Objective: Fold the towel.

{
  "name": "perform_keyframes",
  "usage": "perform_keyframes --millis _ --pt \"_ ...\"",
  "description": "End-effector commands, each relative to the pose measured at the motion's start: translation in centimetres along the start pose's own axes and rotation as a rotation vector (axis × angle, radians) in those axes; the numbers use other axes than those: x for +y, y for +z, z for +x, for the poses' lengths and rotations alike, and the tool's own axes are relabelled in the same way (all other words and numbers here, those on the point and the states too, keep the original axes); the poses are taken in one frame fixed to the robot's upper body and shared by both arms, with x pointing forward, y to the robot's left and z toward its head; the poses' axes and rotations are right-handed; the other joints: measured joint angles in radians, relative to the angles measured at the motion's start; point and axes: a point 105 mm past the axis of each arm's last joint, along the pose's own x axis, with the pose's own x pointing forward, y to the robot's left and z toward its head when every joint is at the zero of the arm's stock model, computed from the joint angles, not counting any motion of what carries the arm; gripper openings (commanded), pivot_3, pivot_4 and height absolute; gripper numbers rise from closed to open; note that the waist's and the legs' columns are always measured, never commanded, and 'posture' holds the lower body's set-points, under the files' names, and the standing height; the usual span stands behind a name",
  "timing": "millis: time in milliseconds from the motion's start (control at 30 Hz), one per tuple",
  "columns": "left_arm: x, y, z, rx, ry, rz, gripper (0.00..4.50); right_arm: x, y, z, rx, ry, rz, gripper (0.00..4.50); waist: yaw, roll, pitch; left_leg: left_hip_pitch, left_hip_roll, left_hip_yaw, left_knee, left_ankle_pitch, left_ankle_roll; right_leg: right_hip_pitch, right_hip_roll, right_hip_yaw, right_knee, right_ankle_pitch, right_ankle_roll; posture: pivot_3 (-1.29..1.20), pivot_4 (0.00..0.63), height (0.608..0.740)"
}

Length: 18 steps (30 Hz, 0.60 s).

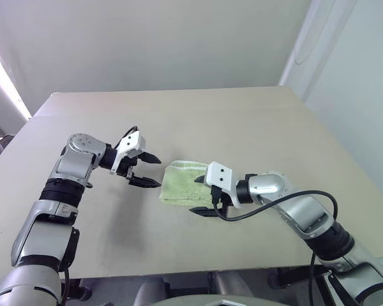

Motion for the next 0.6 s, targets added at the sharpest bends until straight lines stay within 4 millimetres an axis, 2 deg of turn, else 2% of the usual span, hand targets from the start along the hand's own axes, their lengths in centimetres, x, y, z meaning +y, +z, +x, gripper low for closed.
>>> perform_keyframes --millis 33,333,500,600 --pt "-0.2 1.2 0.1 -0.043 0.023 0.023 4.48 -0.4 -0.3 1.0 0.02 -0.02 -0.067 4.5 -0.002 0.0 0.0 0.0 0.0 0.0 0.0 0.0 0.0 0.0 0.0 0.0 0.0 0.0 0.0 0.0 0.0 0.712" --pt "-0.2 1.5 1.1 -0.058 0.035 0.032 4.48 -0.9 -2.5 1.5 0.106 -0.067 -0.146 4.5 -0.002 0.0 0.0 0.001 0.0 0.0 0.0 0.0 0.0 0.0 0.0 0.0 0.001 0.0 0.0 0.0 0.0 0.712" --pt "0.7 1.9 1.8 -0.064 0.075 0.046 4.48 -0.7 -2.2 2.1 0.077 -0.07 -0.124 4.5 -0.003 0.0 0.0 0.001 0.0 0.0 0.0 0.0 0.0 0.0 0.0 0.0 0.001 0.0 0.0 0.0 0.0 0.712" --pt "0.9 2.5 2.1 -0.082 0.081 0.044 4.48 -1.5 -2.7 2.6 0.108 -0.122 -0.14 4.5 -0.005 0.0 0.0 0.001 0.0 0.0 0.0 0.0 0.0 0.0 0.001 0.0 0.001 0.0 0.0 0.0 0.0 0.712"
